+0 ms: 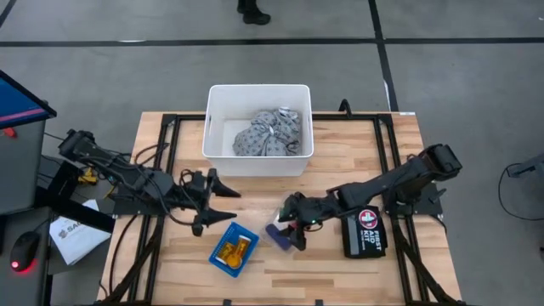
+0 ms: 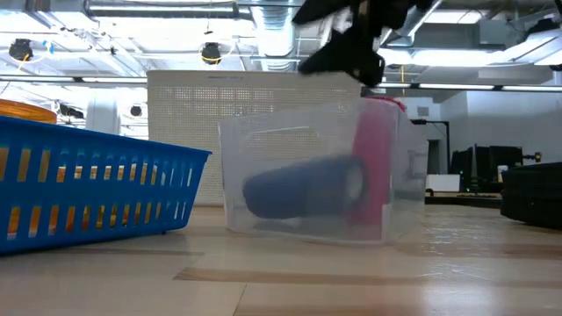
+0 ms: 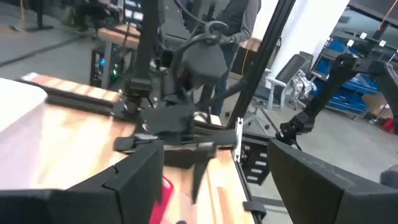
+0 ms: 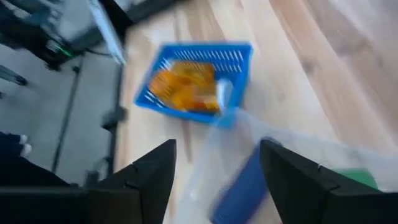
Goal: Pick & Place Medicine items
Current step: Return to Home Position
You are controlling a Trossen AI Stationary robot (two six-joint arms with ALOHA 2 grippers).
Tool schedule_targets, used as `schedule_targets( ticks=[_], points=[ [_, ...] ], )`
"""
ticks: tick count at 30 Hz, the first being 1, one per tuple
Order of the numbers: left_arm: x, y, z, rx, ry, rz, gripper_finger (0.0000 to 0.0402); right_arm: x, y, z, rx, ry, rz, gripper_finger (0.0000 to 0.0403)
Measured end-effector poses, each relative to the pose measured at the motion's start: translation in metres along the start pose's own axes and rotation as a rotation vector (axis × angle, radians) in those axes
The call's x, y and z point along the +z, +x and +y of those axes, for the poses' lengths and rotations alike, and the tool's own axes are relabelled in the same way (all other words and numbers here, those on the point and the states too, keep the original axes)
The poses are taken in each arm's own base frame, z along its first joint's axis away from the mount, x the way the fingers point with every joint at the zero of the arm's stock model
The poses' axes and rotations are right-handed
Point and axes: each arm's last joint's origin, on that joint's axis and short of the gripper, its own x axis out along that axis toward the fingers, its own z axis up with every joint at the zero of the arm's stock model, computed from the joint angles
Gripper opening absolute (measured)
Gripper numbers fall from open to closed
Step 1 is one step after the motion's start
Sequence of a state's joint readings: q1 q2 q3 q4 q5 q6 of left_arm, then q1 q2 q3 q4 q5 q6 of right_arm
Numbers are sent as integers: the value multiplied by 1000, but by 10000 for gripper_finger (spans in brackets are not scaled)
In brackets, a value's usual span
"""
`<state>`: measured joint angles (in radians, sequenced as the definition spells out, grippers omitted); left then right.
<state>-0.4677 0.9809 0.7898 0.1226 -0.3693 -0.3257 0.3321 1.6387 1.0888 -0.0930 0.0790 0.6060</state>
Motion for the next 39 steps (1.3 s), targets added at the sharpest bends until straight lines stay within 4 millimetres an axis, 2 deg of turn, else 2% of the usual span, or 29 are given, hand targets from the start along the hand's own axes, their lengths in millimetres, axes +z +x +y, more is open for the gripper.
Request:
schedule_targets(
  ticks=[5, 11, 15, 19, 24, 27, 30, 39],
  points=[
    [16, -28, 16, 43, 26, -18, 278, 16, -31, 8, 40, -30, -88, 222],
    [27, -71, 45, 169, 41, 3, 278, 23, -73, 9, -48, -42, -166, 213],
    [29, -72, 65, 226, 64, 34, 278, 28, -96, 10, -106, -55, -244, 211],
    [35, -72, 87, 256, 105, 41, 263, 32, -109, 6, -170, -56, -296, 213],
    [49, -94, 106, 246, 142, -109, 226, 34, -113, 0, -211, -46, -309, 212],
    [33, -108, 115, 291, 120, -130, 205, 36, -113, -1, -211, -41, -316, 213],
    [9, -117, 122, 315, 80, -128, 188, 37, -112, 0, -200, -32, -333, 213],
    [-48, -137, 125, 308, 82, -185, 130, 39, -113, 1, -183, 33, -355, 213]
  ],
)
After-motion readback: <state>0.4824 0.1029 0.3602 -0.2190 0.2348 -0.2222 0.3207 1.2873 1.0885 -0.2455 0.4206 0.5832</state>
